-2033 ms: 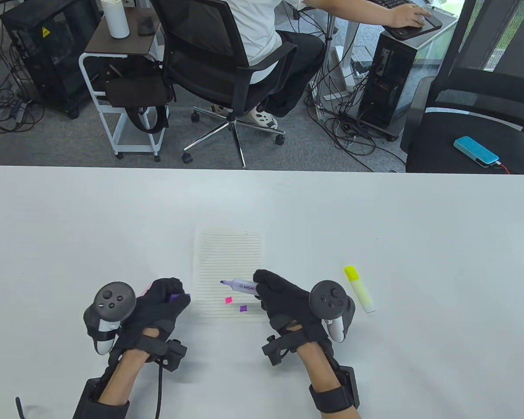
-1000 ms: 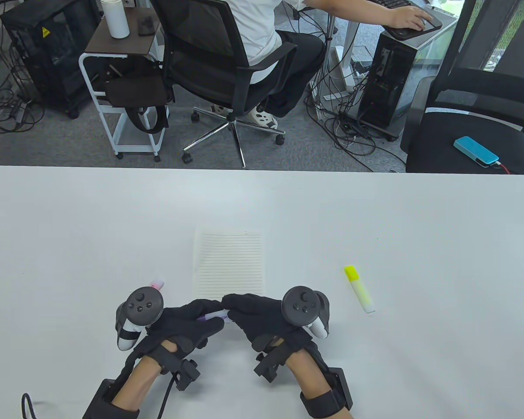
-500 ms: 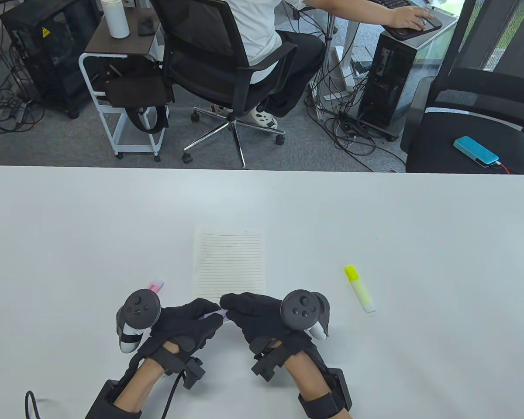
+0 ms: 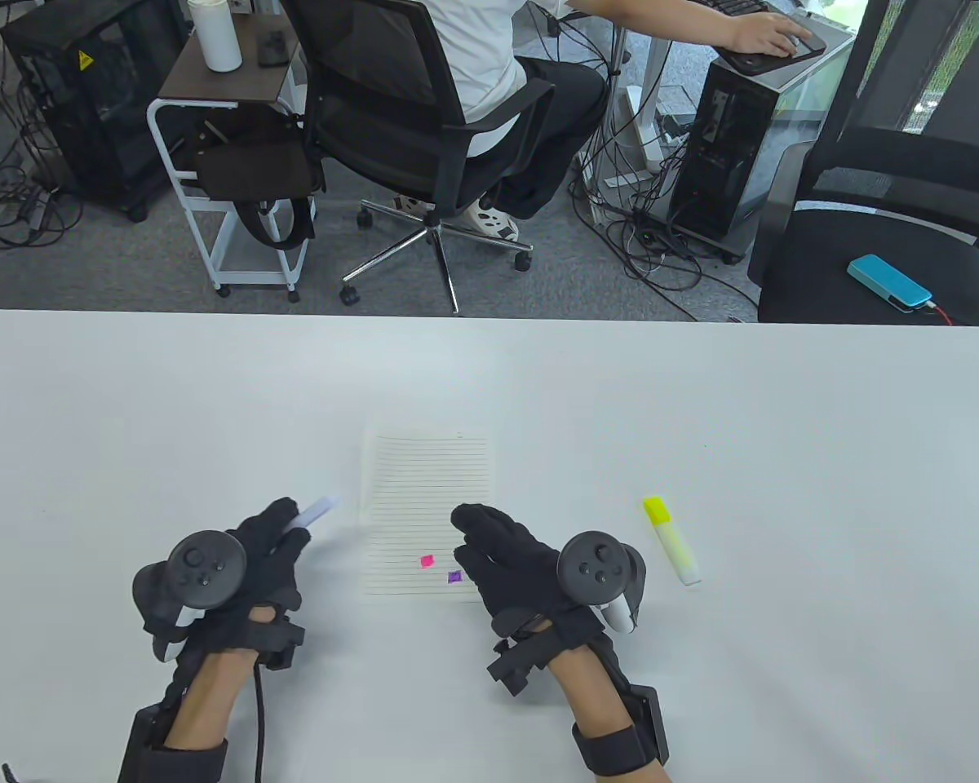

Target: Apply highlighter ink on paper

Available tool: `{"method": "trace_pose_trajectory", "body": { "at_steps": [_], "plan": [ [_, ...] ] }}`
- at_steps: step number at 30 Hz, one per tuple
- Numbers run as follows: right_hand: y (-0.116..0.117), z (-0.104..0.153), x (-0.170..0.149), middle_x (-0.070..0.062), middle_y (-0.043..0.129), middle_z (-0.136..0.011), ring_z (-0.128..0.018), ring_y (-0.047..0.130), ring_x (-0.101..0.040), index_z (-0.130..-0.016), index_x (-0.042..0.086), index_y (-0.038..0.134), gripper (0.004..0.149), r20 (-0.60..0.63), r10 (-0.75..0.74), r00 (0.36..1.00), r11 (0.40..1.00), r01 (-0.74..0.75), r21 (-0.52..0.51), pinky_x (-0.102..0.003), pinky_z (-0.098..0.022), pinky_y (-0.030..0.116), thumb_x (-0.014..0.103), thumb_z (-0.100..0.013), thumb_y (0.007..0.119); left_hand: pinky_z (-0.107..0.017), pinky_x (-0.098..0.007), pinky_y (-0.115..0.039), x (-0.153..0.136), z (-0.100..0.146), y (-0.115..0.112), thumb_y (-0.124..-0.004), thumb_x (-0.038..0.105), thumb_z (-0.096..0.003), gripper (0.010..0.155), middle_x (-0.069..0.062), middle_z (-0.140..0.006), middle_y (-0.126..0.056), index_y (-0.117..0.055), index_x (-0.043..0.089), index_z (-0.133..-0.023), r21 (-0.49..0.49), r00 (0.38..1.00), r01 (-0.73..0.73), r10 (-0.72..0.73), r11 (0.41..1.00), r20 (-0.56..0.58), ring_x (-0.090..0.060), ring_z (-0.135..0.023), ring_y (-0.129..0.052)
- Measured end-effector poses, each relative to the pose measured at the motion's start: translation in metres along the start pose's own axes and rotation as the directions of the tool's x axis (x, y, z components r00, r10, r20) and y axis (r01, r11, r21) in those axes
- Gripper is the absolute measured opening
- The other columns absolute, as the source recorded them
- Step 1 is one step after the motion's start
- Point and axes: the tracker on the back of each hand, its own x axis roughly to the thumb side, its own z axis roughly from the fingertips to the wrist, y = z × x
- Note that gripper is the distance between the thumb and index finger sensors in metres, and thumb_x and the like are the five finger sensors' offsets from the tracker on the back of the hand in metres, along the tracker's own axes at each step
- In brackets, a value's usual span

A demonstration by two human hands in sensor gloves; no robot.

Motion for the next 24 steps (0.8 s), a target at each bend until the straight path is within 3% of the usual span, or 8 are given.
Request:
{"method": "trace_pose_trajectory", "body": {
  "at_steps": [6,10,15,24],
  "plan": [
    [0.006,0.000,0.000,-0.020,0.071,-0.105,-0.085,0.078,-0.049,-0.099,0.018,0.072,0.051,-0.001,0.030,1.000,0.999,-0.030,0.040,-0.067,-0.059,0.065,0.039,-0.052,0.078,-0.065,-0.061,-0.069,-0.040,-0.011,0.008,-0.088,0.039,-0.0414,0.054,0.000,-0.086,-0.095,-0.080,0.021,-0.092,-0.031,0.972,0.054,-0.060,0.998,-0.226,-0.028,-0.075,-0.097],
    [0.007,0.000,0.000,-0.020,0.071,-0.105,-0.084,0.078,-0.049,-0.099,0.018,0.072,0.051,-0.002,0.032,0.999,0.998,-0.032,0.049,-0.067,-0.059,0.065,0.039,-0.053,0.077,-0.067,-0.063,-0.064,-0.057,-0.017,0.000,-0.090,0.040,-0.0408,0.054,-0.002,-0.088,-0.092,-0.080,0.020,-0.090,-0.100,0.949,0.057,-0.085,0.993,-0.304,-0.031,-0.080,-0.092],
    [0.009,0.000,0.001,-0.020,0.071,-0.105,-0.084,0.078,-0.049,-0.099,0.018,0.072,0.051,-0.006,0.038,0.999,0.997,-0.037,0.066,-0.067,-0.059,0.065,0.039,-0.053,0.077,-0.070,-0.066,-0.054,-0.067,-0.021,-0.012,-0.093,0.043,-0.0392,0.052,-0.008,-0.098,-0.079,-0.086,0.024,-0.087,-0.171,0.914,0.128,-0.183,0.977,-0.361,-0.036,-0.089,-0.079],
    [0.010,0.000,0.001,-0.020,0.071,-0.105,-0.084,0.078,-0.049,-0.099,0.018,0.072,0.051,-0.014,0.049,0.999,0.995,-0.048,0.084,-0.067,-0.059,0.065,0.039,-0.053,0.077,-0.071,-0.066,-0.053,-0.071,-0.021,-0.024,-0.090,0.047,-0.0405,0.051,-0.009,-0.100,-0.079,-0.090,0.025,-0.086,-0.266,0.865,0.201,-0.298,0.943,-0.404,-0.037,-0.091,-0.079]
  ]
}}
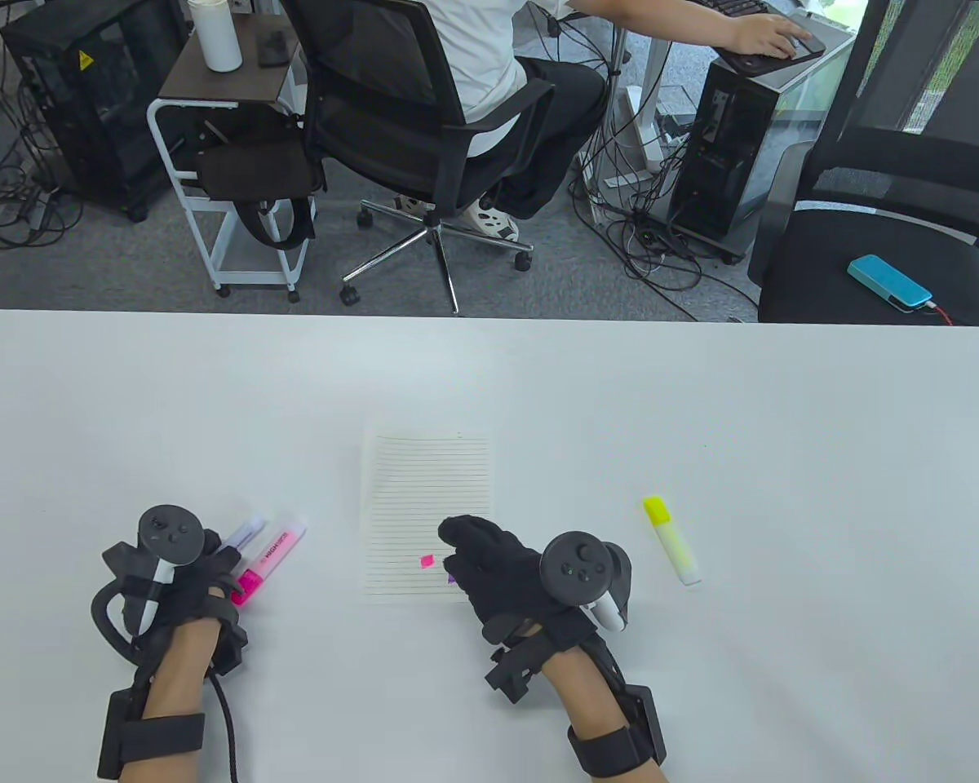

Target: Apply highlighter ink on paper

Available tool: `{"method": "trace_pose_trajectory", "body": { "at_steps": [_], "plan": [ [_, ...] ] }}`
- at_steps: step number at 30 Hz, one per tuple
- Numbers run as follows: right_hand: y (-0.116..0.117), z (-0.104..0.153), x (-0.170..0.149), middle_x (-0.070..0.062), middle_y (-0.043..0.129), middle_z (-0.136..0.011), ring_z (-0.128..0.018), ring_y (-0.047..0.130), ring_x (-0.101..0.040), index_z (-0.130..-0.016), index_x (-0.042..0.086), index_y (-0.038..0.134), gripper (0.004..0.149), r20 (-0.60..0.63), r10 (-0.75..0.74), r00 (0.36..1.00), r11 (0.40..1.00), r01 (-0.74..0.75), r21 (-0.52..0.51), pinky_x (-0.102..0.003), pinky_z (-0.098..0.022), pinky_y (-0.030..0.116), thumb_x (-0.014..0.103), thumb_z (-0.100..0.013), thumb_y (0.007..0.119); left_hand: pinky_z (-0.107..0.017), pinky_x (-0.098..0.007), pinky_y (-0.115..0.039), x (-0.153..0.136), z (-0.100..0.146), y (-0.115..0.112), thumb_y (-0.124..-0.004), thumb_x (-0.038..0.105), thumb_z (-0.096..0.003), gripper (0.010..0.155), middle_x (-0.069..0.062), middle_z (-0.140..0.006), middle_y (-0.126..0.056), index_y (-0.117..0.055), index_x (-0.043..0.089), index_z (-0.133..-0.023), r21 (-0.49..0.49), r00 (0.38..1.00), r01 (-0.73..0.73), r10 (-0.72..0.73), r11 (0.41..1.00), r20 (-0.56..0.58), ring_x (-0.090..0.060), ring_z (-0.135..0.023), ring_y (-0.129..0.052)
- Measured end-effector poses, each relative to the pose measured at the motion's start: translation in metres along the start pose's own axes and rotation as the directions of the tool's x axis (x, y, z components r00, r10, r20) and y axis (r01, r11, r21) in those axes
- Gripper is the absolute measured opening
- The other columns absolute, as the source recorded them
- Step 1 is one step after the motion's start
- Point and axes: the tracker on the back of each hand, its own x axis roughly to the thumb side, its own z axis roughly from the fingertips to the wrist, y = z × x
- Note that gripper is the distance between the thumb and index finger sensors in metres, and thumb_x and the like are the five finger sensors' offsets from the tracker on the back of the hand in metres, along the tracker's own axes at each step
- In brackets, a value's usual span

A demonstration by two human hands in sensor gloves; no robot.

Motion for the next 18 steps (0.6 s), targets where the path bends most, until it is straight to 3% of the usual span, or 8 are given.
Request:
{"method": "trace_pose_trajectory", "body": {
  "at_steps": [4,8,12,15,18],
  "plan": [
    [-0.001,0.000,0.000,-0.020,0.070,-0.105,-0.084,0.078,-0.049,-0.099,0.018,0.072,0.051,-0.002,0.004,1.000,1.000,-0.004,0.002,-0.067,-0.059,0.065,0.039,-0.053,0.077,-0.070,-0.067,-0.052,0.008,0.008,0.004,-0.088,0.046,-0.0410,0.060,-0.010,-0.102,-0.076,-0.080,0.019,-0.094,0.027,0.998,-0.046,0.045,0.999,0.039,-0.039,-0.091,-0.077],
    [-0.002,0.000,-0.001,-0.020,0.071,-0.105,-0.084,0.078,-0.049,-0.099,0.018,0.071,0.051,-0.004,0.000,1.000,1.000,0.000,-0.004,-0.067,-0.059,0.065,0.039,-0.053,0.076,-0.070,-0.067,-0.051,0.025,0.029,0.017,-0.083,0.050,-0.0428,0.063,-0.010,-0.104,-0.072,-0.074,0.020,-0.098,0.131,0.968,-0.146,0.115,0.980,0.224,-0.040,-0.093,-0.075],
    [-0.004,0.000,-0.002,-0.020,0.071,-0.105,-0.084,0.078,-0.049,-0.099,0.018,0.071,0.051,-0.012,0.002,1.000,1.000,-0.002,-0.005,-0.068,-0.059,0.064,0.039,-0.053,0.076,-0.070,-0.067,-0.052,0.046,0.052,0.022,-0.082,0.052,-0.0428,0.064,-0.009,-0.104,-0.072,-0.074,0.021,-0.098,0.132,0.859,-0.327,0.237,0.936,0.453,-0.040,-0.093,-0.075],
    [-0.009,0.000,-0.005,-0.020,0.070,-0.105,-0.084,0.078,-0.049,-0.100,0.018,0.071,0.051,-0.027,0.021,0.999,1.000,-0.022,-0.011,-0.068,-0.059,0.064,0.039,-0.053,0.076,-0.070,-0.067,-0.053,0.060,0.064,0.017,-0.082,0.052,-0.0424,0.065,-0.009,-0.105,-0.072,-0.073,0.022,-0.098,0.018,0.715,-0.475,0.374,0.880,0.591,-0.039,-0.094,-0.075],
    [-0.016,0.001,-0.010,-0.020,0.070,-0.105,-0.085,0.077,-0.049,-0.100,0.018,0.071,0.051,-0.051,0.046,0.998,0.999,-0.047,-0.027,-0.068,-0.059,0.064,0.039,-0.054,0.076,-0.069,-0.067,-0.053,0.071,0.071,0.010,-0.082,0.053,-0.0423,0.066,-0.009,-0.106,-0.071,-0.071,0.022,-0.099,-0.106,0.606,-0.547,0.480,0.830,0.635,-0.040,-0.095,-0.074]
  ]
}}
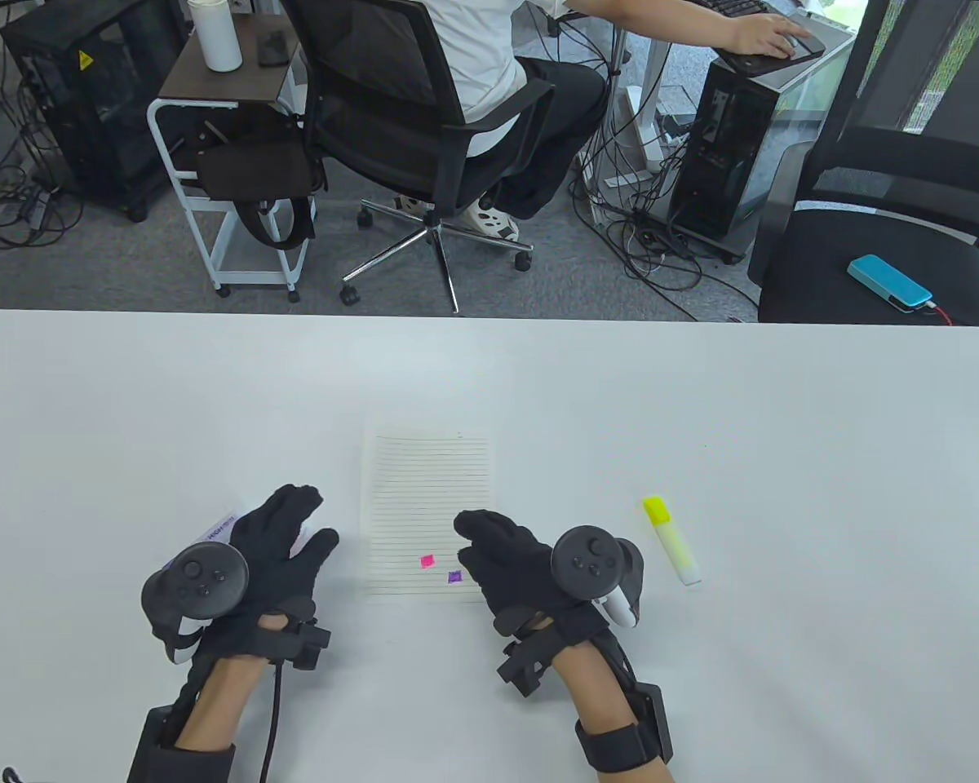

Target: Apply highlighter ink on paper

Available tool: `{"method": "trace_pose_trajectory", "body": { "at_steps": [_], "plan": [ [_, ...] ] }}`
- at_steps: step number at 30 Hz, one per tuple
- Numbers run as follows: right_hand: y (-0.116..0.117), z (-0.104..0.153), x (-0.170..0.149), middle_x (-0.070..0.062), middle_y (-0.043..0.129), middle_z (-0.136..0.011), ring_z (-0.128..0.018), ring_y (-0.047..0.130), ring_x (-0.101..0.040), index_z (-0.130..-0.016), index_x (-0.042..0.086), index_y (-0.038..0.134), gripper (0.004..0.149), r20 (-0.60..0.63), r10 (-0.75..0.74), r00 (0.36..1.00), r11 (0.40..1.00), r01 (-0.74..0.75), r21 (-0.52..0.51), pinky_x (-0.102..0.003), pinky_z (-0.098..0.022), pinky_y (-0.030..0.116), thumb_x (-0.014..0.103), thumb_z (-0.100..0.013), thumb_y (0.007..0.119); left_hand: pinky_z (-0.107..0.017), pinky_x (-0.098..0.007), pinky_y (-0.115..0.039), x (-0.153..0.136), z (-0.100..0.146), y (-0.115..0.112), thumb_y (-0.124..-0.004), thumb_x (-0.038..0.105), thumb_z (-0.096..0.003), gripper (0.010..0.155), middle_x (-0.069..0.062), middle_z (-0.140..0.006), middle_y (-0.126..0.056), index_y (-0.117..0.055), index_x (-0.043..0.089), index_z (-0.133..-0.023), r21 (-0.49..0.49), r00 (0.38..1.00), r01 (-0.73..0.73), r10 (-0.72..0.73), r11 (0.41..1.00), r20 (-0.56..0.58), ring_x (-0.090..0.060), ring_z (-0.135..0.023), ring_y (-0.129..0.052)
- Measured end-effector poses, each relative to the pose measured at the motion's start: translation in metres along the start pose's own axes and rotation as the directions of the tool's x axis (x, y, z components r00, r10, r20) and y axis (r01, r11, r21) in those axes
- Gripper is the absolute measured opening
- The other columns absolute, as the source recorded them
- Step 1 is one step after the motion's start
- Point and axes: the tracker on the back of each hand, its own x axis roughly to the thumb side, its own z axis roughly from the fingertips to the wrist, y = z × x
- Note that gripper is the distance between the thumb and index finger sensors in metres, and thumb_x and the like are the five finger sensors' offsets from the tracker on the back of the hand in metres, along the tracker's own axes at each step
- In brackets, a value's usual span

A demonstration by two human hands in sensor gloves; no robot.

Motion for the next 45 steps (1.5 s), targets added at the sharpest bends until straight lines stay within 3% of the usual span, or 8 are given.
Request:
{"method": "trace_pose_trajectory", "body": {
  "at_steps": [5,8,11,13,20,25,35,45],
  "plan": [
    [-0.028,0.004,-0.014,-0.022,0.070,-0.105,-0.084,0.076,-0.051,-0.100,0.016,0.072,0.051,-0.122,0.079,0.989,0.991,-0.091,-0.096,-0.069,-0.058,0.063,0.037,-0.053,0.077,-0.069,-0.068,-0.054,0.005,0.002,-0.018,-0.079,0.054,-0.0434,0.066,-0.009,-0.107,-0.069,-0.069,0.023,-0.101,-0.075,0.986,-0.148,0.153,0.986,0.067,-0.041,-0.096,-0.073],
    [-0.051,0.011,-0.028,-0.021,0.071,-0.105,-0.085,0.076,-0.051,-0.100,0.017,0.072,0.052,-0.262,0.209,0.942,0.963,-0.244,-0.110,-0.069,-0.059,0.062,0.038,-0.053,0.079,-0.069,-0.068,-0.054,0.008,0.003,-0.032,-0.079,0.055,-0.0438,0.066,-0.009,-0.107,-0.069,-0.069,0.023,-0.101,-0.146,0.977,-0.192,0.203,0.970,0.066,-0.042,-0.096,-0.072],
    [-0.072,0.019,-0.042,-0.022,0.071,-0.105,-0.086,0.074,-0.052,-0.100,0.016,0.072,0.053,-0.402,0.212,0.891,0.942,-0.296,-0.158,-0.071,-0.059,0.059,0.037,-0.052,0.082,-0.069,-0.068,-0.053,0.012,0.005,-0.039,-0.078,0.055,-0.0439,0.066,-0.008,-0.108,-0.068,-0.068,0.024,-0.101,-0.170,0.973,-0.201,0.217,0.965,0.083,-0.042,-0.096,-0.071],
    [-0.090,0.028,-0.052,-0.022,0.071,-0.105,-0.087,0.072,-0.053,-0.100,0.015,0.072,0.056,-0.548,0.208,0.810,0.923,-0.349,-0.165,-0.072,-0.060,0.058,0.036,-0.050,0.086,-0.069,-0.068,-0.053,0.014,0.006,-0.043,-0.078,0.055,-0.0441,0.065,-0.008,-0.108,-0.068,-0.069,0.024,-0.101,-0.178,0.969,-0.209,0.228,0.962,0.094,-0.042,-0.096,-0.072],
    [-0.124,0.055,-0.085,-0.026,0.056,-0.109,-0.092,0.055,-0.057,-0.104,0.013,0.063,0.063,-0.785,0.112,0.609,0.875,-0.435,-0.212,-0.076,-0.062,0.044,0.031,-0.049,0.089,-0.069,-0.068,-0.053,0.019,0.008,-0.048,-0.077,0.055,-0.0443,0.065,-0.008,-0.108,-0.067,-0.068,0.024,-0.101,-0.208,0.965,-0.216,0.241,0.954,0.107,-0.042,-0.096,-0.071],
    [-0.126,0.065,-0.108,-0.030,0.041,-0.109,-0.092,0.042,-0.057,-0.105,0.005,0.054,0.071,-0.908,0.112,0.403,0.897,-0.434,-0.082,-0.076,-0.063,0.034,0.030,-0.050,0.089,-0.069,-0.068,-0.053,0.018,0.008,-0.047,-0.077,0.055,-0.0445,0.065,-0.008,-0.108,-0.068,-0.069,0.024,-0.101,-0.209,0.964,-0.217,0.243,0.954,0.105,-0.043,-0.096,-0.071],
    [-0.121,0.062,-0.111,-0.027,0.049,-0.104,-0.087,0.046,-0.053,-0.097,0.008,0.068,0.055,-0.926,0.154,0.344,0.846,-0.530,-0.056,-0.073,-0.064,0.037,0.025,-0.048,0.089,-0.069,-0.068,-0.053,0.017,0.008,-0.046,-0.077,0.055,-0.0445,0.065,-0.008,-0.108,-0.068,-0.070,0.023,-0.101,-0.209,0.967,-0.207,0.232,0.956,0.103,-0.043,-0.096,-0.071],
    [-0.119,0.061,-0.110,-0.026,0.046,-0.103,-0.089,0.040,-0.051,-0.090,0.002,0.070,0.052,-0.921,0.168,0.352,0.885,-0.466,-0.016,-0.074,-0.063,0.032,0.025,-0.048,0.090,-0.069,-0.068,-0.053,0.016,0.008,-0.047,-0.074,0.057,-0.0446,0.066,-0.009,-0.107,-0.069,-0.071,0.021,-0.099,-0.211,0.971,-0.196,0.220,0.958,0.097,-0.043,-0.096,-0.071]
  ]
}}
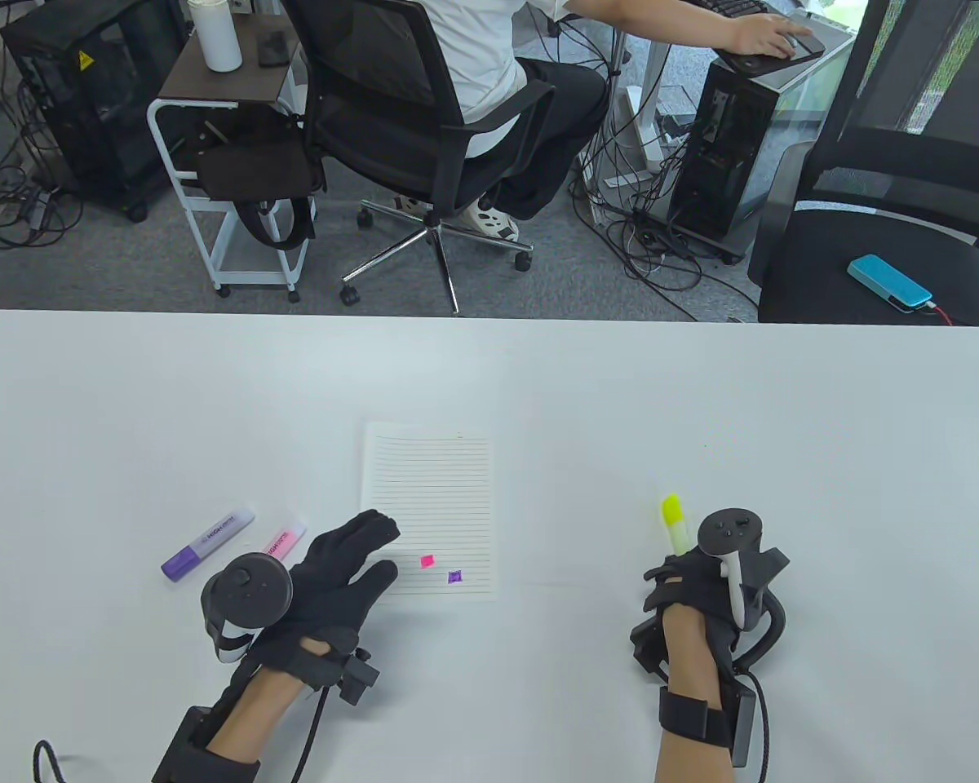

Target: Apply highlighter ink on paper

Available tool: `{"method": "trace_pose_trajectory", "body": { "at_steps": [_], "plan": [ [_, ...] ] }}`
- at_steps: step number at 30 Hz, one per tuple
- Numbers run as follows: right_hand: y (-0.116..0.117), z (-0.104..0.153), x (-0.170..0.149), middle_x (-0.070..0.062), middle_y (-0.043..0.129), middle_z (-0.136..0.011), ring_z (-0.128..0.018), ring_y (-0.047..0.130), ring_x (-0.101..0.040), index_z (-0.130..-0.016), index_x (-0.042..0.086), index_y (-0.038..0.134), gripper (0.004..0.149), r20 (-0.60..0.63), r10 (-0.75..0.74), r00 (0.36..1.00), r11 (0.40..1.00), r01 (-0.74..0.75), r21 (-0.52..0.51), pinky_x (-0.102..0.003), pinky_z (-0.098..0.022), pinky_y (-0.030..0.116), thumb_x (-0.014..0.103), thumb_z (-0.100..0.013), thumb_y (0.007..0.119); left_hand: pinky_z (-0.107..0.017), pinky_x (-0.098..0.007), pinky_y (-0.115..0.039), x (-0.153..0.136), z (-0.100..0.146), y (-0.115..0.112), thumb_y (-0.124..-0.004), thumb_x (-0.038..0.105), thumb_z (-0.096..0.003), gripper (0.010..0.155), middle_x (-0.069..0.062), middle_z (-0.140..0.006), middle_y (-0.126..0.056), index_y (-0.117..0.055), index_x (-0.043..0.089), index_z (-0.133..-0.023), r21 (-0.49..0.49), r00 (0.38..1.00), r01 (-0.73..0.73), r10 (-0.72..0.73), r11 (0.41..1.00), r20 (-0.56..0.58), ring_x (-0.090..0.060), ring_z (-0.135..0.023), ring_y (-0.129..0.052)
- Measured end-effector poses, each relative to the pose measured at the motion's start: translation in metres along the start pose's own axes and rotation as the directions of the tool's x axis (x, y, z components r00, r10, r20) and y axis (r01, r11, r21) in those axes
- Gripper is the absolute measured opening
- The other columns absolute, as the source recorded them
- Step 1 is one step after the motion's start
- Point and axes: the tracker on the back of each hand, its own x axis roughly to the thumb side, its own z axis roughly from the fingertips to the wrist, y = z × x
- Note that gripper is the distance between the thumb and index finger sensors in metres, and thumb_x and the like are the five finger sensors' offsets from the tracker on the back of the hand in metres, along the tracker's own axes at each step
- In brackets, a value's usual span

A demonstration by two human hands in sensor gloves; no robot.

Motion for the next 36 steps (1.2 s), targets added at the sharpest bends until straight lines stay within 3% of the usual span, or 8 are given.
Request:
{"method": "trace_pose_trajectory", "body": {
  "at_steps": [5,8,11,15,18,26,31,36],
  "plan": [
    [-0.006,0.018,0.017,-0.029,0.046,-0.106,-0.091,0.045,-0.056,-0.092,0.007,0.066,0.051,0.155,-0.096,0.983,0.994,0.104,-0.043,-0.075,-0.063,0.040,0.027,-0.050,0.086,-0.069,-0.068,-0.053,0.000,0.000,0.000,-0.074,0.057,-0.0446,0.066,-0.009,-0.107,-0.069,-0.071,0.022,-0.100,0.003,1.000,0.000,0.000,1.000,0.002,-0.043,-0.096,-0.071],
    [-0.009,0.036,0.038,-0.026,0.058,-0.104,-0.086,0.067,-0.053,-0.093,0.011,0.065,0.050,0.341,-0.136,0.930,0.988,0.153,-0.022,-0.072,-0.061,0.056,0.028,-0.050,0.085,-0.069,-0.068,-0.053,-0.001,0.000,0.000,-0.074,0.057,-0.0447,0.065,-0.009,-0.107,-0.069,-0.071,0.022,-0.100,0.002,1.000,0.003,-0.003,1.000,0.003,-0.042,-0.096,-0.071],
    [-0.003,0.048,0.054,-0.020,0.080,-0.087,-0.060,0.093,-0.037,-0.092,0.013,0.068,0.049,0.491,-0.238,0.838,0.970,0.225,0.086,-0.062,-0.053,0.074,0.028,-0.049,0.086,-0.069,-0.068,-0.053,-0.001,0.000,0.000,-0.074,0.057,-0.0446,0.066,-0.009,-0.107,-0.069,-0.071,0.021,-0.100,0.003,1.000,0.004,-0.004,1.000,0.001,-0.043,-0.096,-0.070],
    [0.011,0.065,0.076,-0.017,0.091,-0.072,-0.042,0.097,-0.028,-0.090,0.017,0.074,0.047,0.628,-0.314,0.712,0.949,0.215,0.230,-0.057,-0.046,0.081,0.029,-0.047,0.087,-0.069,-0.068,-0.052,0.000,0.000,-0.001,-0.074,0.057,-0.0445,0.066,-0.009,-0.107,-0.069,-0.070,0.021,-0.100,-0.002,1.000,0.019,-0.019,1.000,0.006,-0.043,-0.097,-0.070],
    [0.025,0.081,0.093,-0.016,0.093,-0.069,-0.039,0.097,-0.026,-0.090,0.018,0.076,0.046,0.731,-0.340,0.591,0.934,0.124,0.334,-0.055,-0.047,0.081,0.031,-0.047,0.087,-0.069,-0.068,-0.052,0.002,0.000,-0.005,-0.075,0.056,-0.0446,0.066,-0.009,-0.107,-0.068,-0.069,0.021,-0.101,-0.017,0.998,0.057,-0.057,0.998,0.015,-0.043,-0.097,-0.069],
    [0.062,0.130,0.125,-0.015,0.094,-0.068,-0.039,0.096,-0.028,-0.090,0.019,0.078,0.045,0.767,-0.534,0.354,0.825,0.021,0.565,-0.057,-0.049,0.079,0.029,-0.047,0.087,-0.069,-0.070,-0.050,0.015,0.000,-0.023,-0.078,0.054,-0.0436,0.065,-0.008,-0.100,-0.079,-0.071,0.020,-0.099,-0.132,0.954,0.292,-0.279,0.947,0.113,-0.047,-0.097,-0.069],
    [0.076,0.140,0.128,-0.015,0.092,-0.073,-0.045,0.095,-0.031,-0.092,0.022,0.076,0.044,0.789,-0.503,0.353,0.834,-0.040,0.550,-0.059,-0.052,0.076,0.029,-0.049,0.084,-0.054,-0.055,-0.083,0.015,-0.001,-0.027,-0.077,0.049,-0.0427,0.057,-0.002,-0.072,-0.097,-0.081,0.017,-0.089,-0.195,0.945,0.319,-0.298,0.927,0.132,-0.023,-0.056,-0.106],
    [0.076,0.143,0.130,-0.013,0.093,-0.070,-0.043,0.095,-0.031,-0.092,0.022,0.077,0.045,0.801,-0.513,0.309,0.837,-0.025,0.546,-0.059,-0.051,0.077,0.030,-0.048,0.086,-0.039,-0.044,-0.093,0.019,-0.002,-0.024,-0.077,0.051,-0.0416,0.057,0.002,-0.053,-0.102,-0.082,0.020,-0.088,-0.195,0.956,0.276,-0.248,0.941,0.153,-0.005,-0.016,-0.099]
  ]
}}
